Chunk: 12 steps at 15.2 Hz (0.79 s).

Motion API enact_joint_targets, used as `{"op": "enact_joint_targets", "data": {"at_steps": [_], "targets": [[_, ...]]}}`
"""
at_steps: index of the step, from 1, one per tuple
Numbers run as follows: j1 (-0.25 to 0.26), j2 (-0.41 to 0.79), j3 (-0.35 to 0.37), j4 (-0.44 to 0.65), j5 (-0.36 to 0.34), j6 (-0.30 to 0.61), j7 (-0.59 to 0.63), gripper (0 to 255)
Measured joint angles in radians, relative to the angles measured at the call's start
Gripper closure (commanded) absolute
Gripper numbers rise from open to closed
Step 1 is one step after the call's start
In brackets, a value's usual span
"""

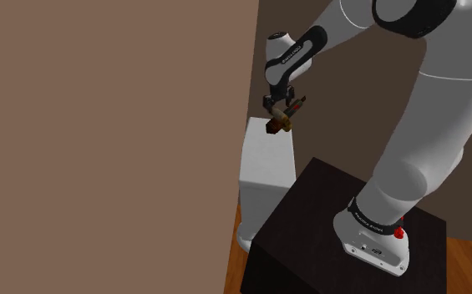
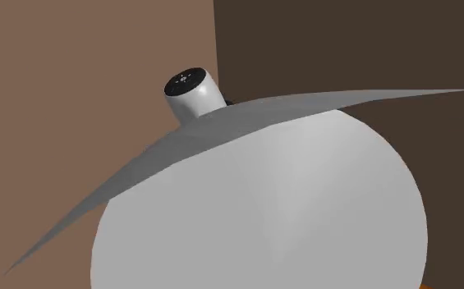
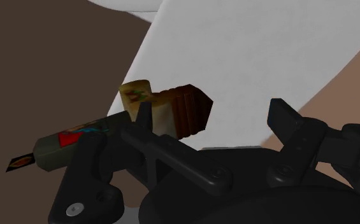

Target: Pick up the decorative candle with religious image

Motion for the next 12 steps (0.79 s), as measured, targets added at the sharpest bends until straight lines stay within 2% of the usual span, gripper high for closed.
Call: {"op": "enact_joint_targets", "data": {"at_steps": [8, 12], "targets": [[-0.046, 0.253, -0.066, 0.201, -0.037, 0.033, 0.058, 0], [-0.053, 0.308, -0.071, 0.228, -0.039, 0.059, 0.069, 0]]}}
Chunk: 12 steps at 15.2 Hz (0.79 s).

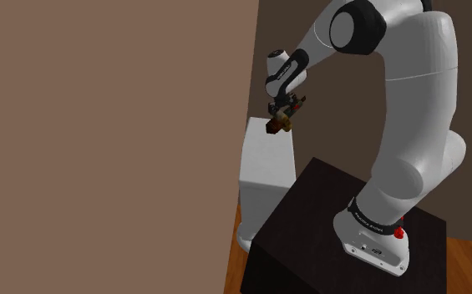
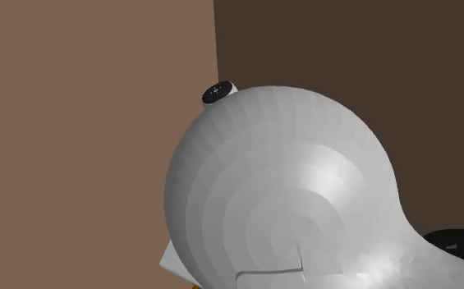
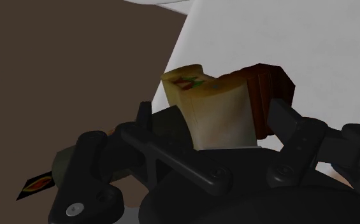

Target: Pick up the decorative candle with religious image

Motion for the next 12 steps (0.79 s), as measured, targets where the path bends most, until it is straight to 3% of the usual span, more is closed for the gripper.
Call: {"op": "enact_joint_targets", "data": {"at_steps": [4, 5, 12], "targets": [[-0.001, 0.044, 0.0, 0.003, -0.003, 0.038, 0.016, 0], [-0.001, 0.046, 0.0, 0.003, -0.003, 0.041, 0.016, 255], [-0.002, 0.047, -0.001, 0.003, -0.004, 0.043, 0.016, 255]]}}
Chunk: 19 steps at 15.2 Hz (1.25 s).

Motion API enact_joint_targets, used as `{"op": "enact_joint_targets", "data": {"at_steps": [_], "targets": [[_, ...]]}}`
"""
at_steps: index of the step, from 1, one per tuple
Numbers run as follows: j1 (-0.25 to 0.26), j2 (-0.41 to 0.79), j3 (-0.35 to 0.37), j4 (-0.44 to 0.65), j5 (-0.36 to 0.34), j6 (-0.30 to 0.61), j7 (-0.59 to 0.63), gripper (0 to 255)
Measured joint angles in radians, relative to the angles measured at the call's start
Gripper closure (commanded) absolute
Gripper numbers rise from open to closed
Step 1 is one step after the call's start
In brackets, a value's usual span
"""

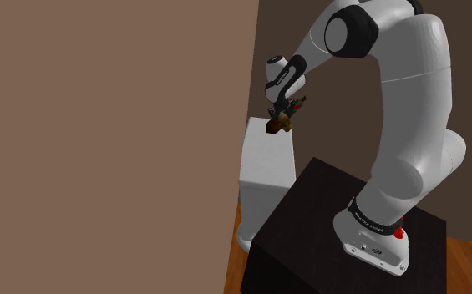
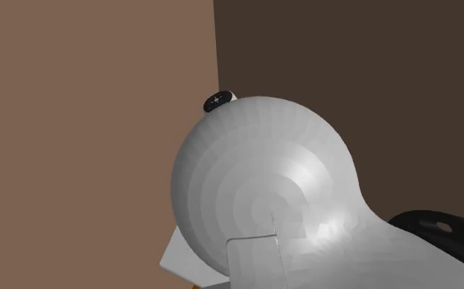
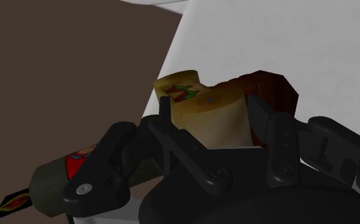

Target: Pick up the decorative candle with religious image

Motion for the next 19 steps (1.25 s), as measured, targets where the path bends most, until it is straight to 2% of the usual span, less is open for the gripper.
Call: {"op": "enact_joint_targets", "data": {"at_steps": [5, 19], "targets": [[0.001, -0.009, 0.0, 0.0, 0.001, -0.011, -0.003, 255], [0.007, -0.144, -0.001, -0.004, 0.008, -0.135, -0.047, 255]]}}
